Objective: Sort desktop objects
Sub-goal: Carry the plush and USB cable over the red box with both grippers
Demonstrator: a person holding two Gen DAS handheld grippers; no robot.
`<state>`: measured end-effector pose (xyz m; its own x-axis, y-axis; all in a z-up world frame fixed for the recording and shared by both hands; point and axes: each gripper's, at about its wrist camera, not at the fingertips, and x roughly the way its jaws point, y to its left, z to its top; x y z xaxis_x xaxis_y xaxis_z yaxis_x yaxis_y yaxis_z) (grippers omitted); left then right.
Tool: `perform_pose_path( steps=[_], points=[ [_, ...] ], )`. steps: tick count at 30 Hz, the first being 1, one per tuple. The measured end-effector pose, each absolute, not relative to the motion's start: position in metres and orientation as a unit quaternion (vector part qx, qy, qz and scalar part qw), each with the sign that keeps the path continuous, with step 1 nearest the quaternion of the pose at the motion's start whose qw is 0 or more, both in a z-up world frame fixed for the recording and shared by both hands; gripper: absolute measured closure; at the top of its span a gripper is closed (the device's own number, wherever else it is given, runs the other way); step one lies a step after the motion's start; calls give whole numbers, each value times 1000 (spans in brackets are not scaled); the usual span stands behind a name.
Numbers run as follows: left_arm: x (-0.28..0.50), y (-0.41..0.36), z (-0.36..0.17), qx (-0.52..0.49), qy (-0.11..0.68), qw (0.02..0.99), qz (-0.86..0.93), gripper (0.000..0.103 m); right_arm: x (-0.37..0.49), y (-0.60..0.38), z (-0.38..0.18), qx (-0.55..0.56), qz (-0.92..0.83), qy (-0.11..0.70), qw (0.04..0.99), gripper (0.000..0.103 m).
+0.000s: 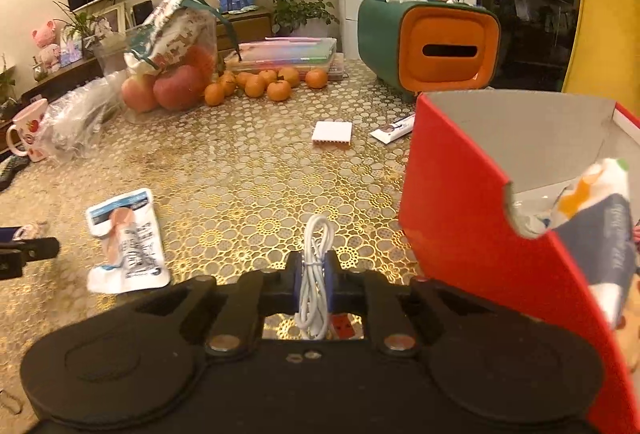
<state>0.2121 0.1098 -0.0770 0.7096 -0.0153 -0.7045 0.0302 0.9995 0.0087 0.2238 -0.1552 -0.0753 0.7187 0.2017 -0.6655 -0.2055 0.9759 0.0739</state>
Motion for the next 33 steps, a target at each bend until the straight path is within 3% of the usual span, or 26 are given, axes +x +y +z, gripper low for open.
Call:
perform_pose_path(
  steps=[33],
  points=[
    [158, -77, 24, 60, 347, 920, -172, 54, 146, -270, 25, 36, 167, 327, 930, 92]
  ],
)
